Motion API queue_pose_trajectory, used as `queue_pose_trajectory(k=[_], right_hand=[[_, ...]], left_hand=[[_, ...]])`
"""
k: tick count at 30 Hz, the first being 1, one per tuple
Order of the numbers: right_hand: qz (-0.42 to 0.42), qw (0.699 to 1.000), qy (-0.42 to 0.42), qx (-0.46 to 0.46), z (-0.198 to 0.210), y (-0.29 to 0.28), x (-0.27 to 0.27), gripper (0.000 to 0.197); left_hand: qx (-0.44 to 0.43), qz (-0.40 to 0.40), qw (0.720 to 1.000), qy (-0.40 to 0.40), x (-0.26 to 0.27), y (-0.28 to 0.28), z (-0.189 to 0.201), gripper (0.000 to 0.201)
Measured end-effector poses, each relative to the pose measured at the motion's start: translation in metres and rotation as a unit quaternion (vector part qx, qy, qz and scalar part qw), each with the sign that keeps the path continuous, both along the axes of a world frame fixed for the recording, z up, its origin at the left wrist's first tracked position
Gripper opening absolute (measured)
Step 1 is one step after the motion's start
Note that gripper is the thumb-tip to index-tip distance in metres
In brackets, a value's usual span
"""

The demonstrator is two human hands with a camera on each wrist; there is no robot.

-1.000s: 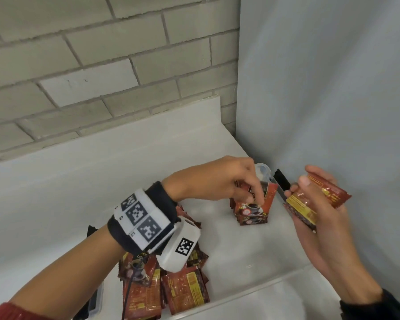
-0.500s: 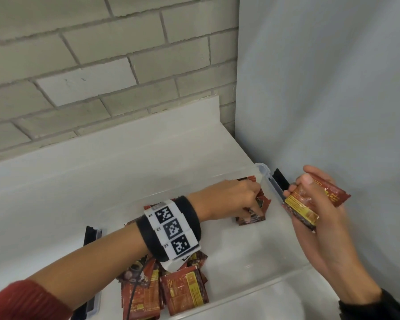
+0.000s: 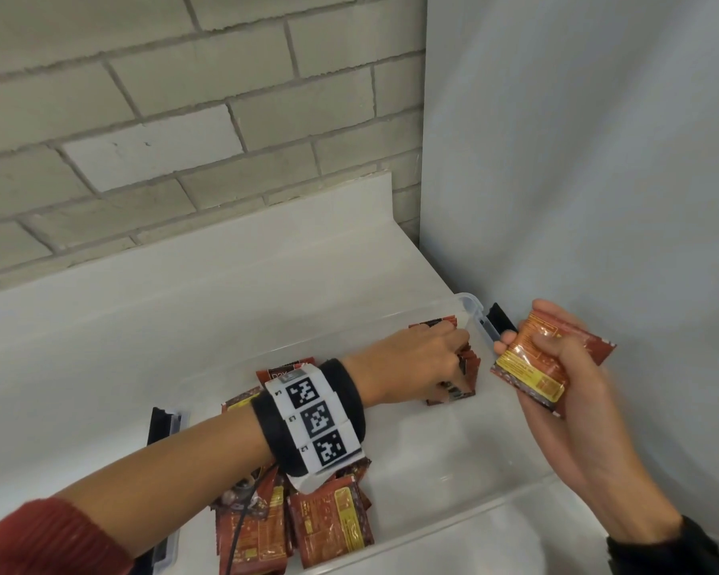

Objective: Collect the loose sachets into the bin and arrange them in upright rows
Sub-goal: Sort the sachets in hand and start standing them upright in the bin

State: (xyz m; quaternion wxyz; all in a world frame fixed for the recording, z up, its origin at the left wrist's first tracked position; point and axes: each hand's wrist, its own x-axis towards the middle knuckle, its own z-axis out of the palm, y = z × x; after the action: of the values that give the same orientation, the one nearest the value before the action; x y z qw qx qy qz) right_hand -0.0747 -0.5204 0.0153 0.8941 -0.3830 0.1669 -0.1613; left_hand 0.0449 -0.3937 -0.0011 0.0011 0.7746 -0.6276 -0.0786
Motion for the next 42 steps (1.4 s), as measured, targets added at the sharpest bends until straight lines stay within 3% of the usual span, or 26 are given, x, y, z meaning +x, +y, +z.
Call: queue_pose_trajectory(k=[9, 12, 15, 20, 24, 26, 29, 31, 37, 42], right_hand=[[0.015, 0.998, 0.016, -0.066, -0.002, 0.0, 0.003, 0.026], [0.024, 0.997, 0.002, -0.078, -0.003, -0.001, 0.003, 0.034], [0.033, 0.995, -0.009, -0.089, -0.005, -0.001, 0.003, 0.032], [0.053, 0.994, -0.018, -0.097, -0.004, 0.0, 0.003, 0.03], [0.055, 0.995, -0.025, -0.082, -0.002, 0.001, 0.004, 0.025], [0.059, 0.995, -0.022, -0.077, 0.0, 0.001, 0.002, 0.029], [0.07, 0.993, -0.03, -0.088, 0.003, 0.003, 0.001, 0.073], [0.071, 0.992, -0.039, -0.094, 0.003, 0.003, 0.001, 0.089], [0.075, 0.993, -0.037, -0.085, 0.003, 0.004, 0.001, 0.093], [0.108, 0.992, -0.019, -0.068, 0.003, 0.006, 0.003, 0.077]], left_hand=[[0.015, -0.003, 0.999, 0.039, 0.002, 0.0, -0.003, 0.031], [-0.033, -0.015, 0.997, 0.066, 0.005, 0.003, 0.0, 0.026], [-0.097, 0.026, 0.989, 0.11, 0.009, 0.007, 0.012, 0.021], [-0.237, 0.146, 0.926, 0.256, 0.007, 0.008, 0.047, 0.022], [-0.231, 0.15, 0.874, 0.401, -0.007, 0.007, 0.061, 0.031], [-0.232, 0.154, 0.867, 0.414, -0.012, 0.005, 0.061, 0.036], [-0.233, 0.166, 0.85, 0.442, -0.014, 0.004, 0.059, 0.037], [-0.234, 0.17, 0.833, 0.471, -0.015, 0.005, 0.06, 0.039], [-0.305, 0.126, 0.835, 0.44, -0.008, 0.018, 0.075, 0.023], [-0.34, 0.102, 0.827, 0.435, -0.004, 0.024, 0.075, 0.019]])
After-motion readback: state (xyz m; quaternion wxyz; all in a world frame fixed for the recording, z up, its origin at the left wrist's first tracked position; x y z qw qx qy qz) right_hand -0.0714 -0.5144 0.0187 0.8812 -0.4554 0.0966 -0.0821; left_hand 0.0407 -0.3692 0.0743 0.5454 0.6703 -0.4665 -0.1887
